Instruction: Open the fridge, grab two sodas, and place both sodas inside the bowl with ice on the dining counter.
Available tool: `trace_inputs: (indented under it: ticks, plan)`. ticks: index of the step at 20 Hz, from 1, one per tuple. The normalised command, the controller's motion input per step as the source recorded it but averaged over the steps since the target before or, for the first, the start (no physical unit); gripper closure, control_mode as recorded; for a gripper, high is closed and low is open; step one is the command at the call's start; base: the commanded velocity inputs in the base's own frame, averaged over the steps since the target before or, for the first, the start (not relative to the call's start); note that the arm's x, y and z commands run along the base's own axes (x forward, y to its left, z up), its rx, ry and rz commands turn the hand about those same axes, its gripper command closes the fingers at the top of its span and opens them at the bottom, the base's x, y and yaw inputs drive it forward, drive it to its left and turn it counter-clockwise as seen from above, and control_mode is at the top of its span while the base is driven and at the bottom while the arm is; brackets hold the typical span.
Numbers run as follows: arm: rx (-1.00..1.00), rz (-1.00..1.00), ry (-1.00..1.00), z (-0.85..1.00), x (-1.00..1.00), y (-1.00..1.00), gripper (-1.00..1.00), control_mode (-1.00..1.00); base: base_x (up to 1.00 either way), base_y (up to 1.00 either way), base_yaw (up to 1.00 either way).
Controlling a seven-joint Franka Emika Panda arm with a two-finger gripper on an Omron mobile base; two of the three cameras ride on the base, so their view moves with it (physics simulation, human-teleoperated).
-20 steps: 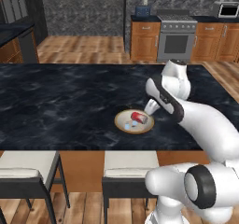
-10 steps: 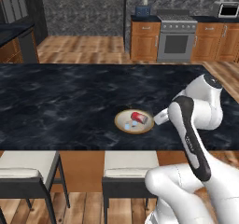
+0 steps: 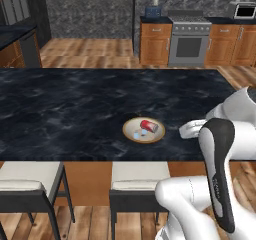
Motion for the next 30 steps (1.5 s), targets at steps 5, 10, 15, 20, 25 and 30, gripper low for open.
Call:
trace_inputs:
  ticks: [5,10,15,20,25,30]
  plan:
    - [0.03,-0.27,-0.1,0.03,-0.75,0.03,-1.0,-1.0,0.0,0.0,0.0]
    - [-0.03,-0.06,0.0,-0.04,-0.33,0.1,-1.0,-1.0,0.0,0.0,0.0]
    - [-0.02,0.0,-0.04,-0.09,-0.23,0.0,-1.0,-1.0,0.0,0.0,0.0]
    - [0.0,0.0,0.0,0.0,0.0,0.0,-1.0,1.0,-0.77,-0.4,-0.14]
    - [0.0,0.0,0.0,0.0,0.0,0.0,-1.0,1.0,-0.45,-0.74,-0.35]
    - [0.0,0.0,0.0,0.0,0.0,0.0,-1.0,1.0,-0.06,-0.97,-0.37]
